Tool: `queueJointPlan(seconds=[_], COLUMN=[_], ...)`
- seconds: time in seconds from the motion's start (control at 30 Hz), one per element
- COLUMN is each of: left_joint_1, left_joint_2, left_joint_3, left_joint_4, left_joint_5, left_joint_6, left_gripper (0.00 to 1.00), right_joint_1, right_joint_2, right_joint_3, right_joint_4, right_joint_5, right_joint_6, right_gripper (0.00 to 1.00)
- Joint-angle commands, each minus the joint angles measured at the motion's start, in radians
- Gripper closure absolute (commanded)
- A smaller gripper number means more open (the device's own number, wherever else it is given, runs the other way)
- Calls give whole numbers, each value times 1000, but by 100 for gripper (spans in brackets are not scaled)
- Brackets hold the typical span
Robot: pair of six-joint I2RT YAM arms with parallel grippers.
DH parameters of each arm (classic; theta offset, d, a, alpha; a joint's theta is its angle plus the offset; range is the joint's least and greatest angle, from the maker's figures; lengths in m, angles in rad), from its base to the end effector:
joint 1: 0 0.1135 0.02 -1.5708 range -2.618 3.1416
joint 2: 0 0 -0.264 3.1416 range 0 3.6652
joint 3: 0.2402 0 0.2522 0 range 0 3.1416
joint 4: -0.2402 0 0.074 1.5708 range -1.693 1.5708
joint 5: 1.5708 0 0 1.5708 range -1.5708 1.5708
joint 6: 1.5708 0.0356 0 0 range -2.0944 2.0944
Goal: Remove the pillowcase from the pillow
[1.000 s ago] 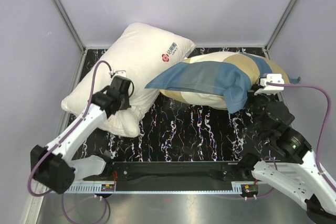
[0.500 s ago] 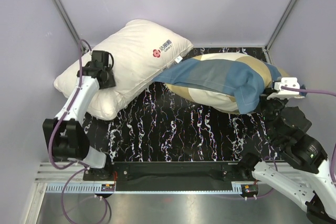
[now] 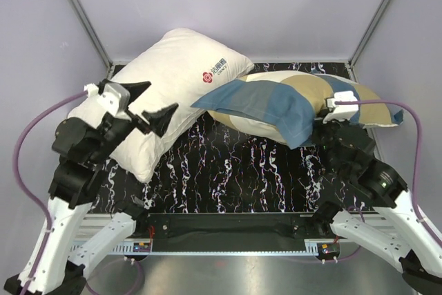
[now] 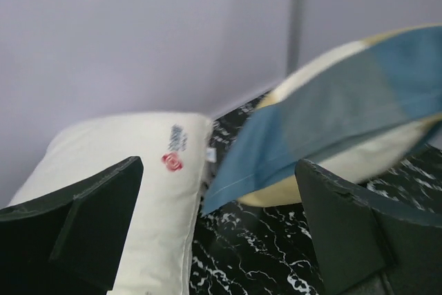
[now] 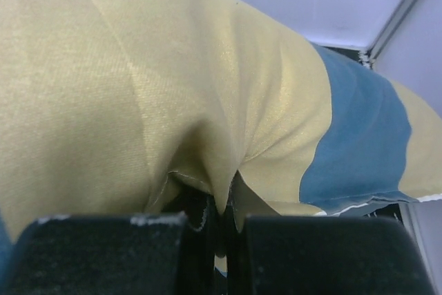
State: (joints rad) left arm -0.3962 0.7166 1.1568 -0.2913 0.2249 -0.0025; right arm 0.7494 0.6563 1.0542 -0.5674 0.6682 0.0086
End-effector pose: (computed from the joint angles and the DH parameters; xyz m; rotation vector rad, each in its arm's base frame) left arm 0.1118 -0.0554 0.4617 0.4640 1.3670 -0.4876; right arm 0.0984 0.0614 0.4076 -0.1456 1.6974 -0.0171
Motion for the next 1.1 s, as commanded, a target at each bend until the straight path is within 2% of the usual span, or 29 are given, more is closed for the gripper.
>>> queueJointPlan(seconds=[0.0, 0.13, 0.3, 0.5, 0.8, 1.07], left_joint_1=[-61, -205, -390, -509, -523, -523], left_joint_2=[30, 61, 139, 259, 375, 500], left_joint_3=[6, 41, 41, 75, 52, 73], left_joint_4=[-28, -112, -127, -72, 164, 244], left_joint_5=[321, 285, 96, -24, -260, -308], left_joint_6=[163, 229, 312, 364, 470, 513], left_gripper=[1, 1, 1, 1, 1, 1], right_joint_1=[-8, -7, -8, -7, -8, -7], right_joint_2=[58, 130, 177, 198, 192, 186], right_joint_3=[76, 156, 231, 260, 236, 240], right_joint_4=[123, 74, 57, 50, 43, 17], right_joint_5=[-61, -131, -186, -231, -314, -371], right_joint_6=[39, 68, 88, 93, 100, 93], right_gripper=[100, 100, 100, 100, 100, 100])
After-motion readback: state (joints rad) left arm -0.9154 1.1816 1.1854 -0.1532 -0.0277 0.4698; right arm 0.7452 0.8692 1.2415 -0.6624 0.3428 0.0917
